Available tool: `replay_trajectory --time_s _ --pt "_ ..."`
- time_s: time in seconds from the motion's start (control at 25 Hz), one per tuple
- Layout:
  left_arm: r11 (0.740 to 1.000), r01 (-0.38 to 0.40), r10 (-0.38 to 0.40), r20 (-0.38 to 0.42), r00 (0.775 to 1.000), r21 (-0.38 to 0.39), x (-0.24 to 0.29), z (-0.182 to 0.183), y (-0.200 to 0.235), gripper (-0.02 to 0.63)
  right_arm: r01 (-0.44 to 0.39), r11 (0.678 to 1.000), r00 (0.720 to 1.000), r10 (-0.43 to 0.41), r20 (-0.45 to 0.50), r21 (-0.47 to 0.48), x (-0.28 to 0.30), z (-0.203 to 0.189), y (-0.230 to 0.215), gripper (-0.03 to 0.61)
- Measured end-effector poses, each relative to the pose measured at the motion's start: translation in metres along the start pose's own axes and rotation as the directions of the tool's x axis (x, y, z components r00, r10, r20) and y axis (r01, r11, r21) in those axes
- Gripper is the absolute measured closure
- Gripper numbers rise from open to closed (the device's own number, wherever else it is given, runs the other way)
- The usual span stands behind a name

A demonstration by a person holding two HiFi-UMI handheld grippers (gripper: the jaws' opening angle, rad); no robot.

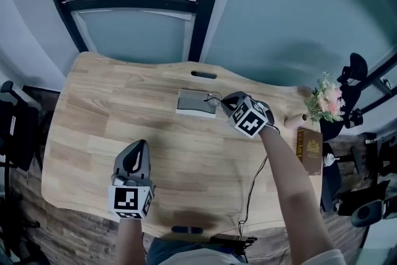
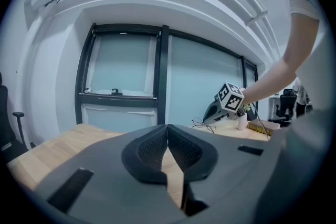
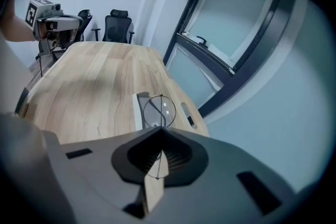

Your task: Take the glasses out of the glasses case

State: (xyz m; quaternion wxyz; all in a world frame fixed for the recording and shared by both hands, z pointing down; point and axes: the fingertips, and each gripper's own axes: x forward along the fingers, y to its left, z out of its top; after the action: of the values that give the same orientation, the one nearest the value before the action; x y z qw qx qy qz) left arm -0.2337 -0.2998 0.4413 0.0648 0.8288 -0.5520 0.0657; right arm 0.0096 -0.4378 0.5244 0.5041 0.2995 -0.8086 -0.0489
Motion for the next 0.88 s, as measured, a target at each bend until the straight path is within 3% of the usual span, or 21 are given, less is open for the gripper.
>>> replay_trajectory --time_s 0.36,0.68,0.88 --pt "0.998 0.068 -0.068 -0.044 0.997 0.001 0.028 -0.015 -0.038 0.598 0.037 0.987 0.997 -0.027 -0.066 0.155 -0.016 -0.092 -0.007 0.566" --pt "0.995 0.099 -0.098 -0.098 0.99 0.005 0.047 -0.033 -0.051 0.598 0.003 0.979 0.991 0.024 -0.129 0.205 0.004 -0.139 0.003 0.565" --pt "0.994 0.113 -0.111 -0.123 0.986 0.008 0.056 -0.042 -0.053 0.598 -0.017 0.985 0.985 0.047 -0.167 0.174 0.02 -0.152 0.012 0.563"
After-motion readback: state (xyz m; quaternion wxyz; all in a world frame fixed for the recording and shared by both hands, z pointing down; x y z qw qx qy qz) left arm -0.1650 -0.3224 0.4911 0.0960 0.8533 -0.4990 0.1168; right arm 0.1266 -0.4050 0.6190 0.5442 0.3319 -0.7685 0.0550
